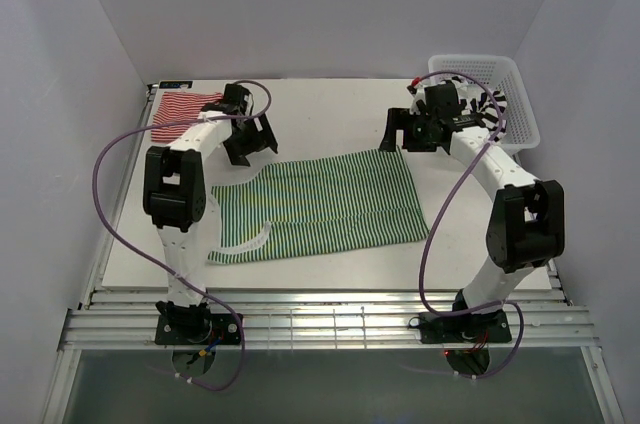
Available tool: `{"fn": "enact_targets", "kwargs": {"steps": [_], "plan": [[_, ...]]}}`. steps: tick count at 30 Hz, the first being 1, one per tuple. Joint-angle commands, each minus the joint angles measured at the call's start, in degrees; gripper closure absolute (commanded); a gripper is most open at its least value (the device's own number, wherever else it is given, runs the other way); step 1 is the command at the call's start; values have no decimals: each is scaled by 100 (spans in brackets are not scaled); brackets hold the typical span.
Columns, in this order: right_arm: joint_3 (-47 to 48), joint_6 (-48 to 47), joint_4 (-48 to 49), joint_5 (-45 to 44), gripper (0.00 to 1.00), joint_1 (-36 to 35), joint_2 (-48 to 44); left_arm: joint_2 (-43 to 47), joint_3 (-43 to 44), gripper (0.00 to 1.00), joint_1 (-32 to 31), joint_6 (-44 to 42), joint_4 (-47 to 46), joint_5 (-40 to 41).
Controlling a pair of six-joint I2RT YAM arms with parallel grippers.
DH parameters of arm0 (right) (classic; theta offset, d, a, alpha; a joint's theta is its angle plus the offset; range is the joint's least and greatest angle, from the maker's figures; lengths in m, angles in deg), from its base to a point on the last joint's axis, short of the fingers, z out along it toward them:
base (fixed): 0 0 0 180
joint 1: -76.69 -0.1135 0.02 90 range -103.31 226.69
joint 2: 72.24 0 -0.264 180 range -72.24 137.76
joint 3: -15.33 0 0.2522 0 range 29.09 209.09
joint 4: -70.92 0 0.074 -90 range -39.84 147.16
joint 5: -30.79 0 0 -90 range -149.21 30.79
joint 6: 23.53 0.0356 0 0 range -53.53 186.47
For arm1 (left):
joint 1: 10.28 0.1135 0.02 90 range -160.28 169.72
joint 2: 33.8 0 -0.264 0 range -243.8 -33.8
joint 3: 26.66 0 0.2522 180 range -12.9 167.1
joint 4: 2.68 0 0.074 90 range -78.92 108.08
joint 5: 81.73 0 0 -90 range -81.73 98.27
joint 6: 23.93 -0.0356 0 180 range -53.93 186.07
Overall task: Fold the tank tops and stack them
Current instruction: Fold the tank top
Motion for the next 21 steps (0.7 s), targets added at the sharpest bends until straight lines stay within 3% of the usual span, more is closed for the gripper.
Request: {"fn": "enact_targets", "kwargs": {"steps": [1, 6, 16, 17, 21], "plan": [[273, -174, -67, -32, 10, 14, 122, -45, 225, 2, 18, -496, 43, -4], [246, -183, -76, -14, 10, 5, 307, -336, 93, 6, -96, -488, -97, 22], [176, -191, -67, -216, 10, 14, 395, -503, -171, 42, -219, -488, -229, 57], [176, -191, -84, -251, 10, 14, 412, -512, -171, 50, -228, -479, -229, 57], [228, -174, -75, -322, 10, 14, 500, -539, -206, 67, -220, -505, -221, 92]]}}
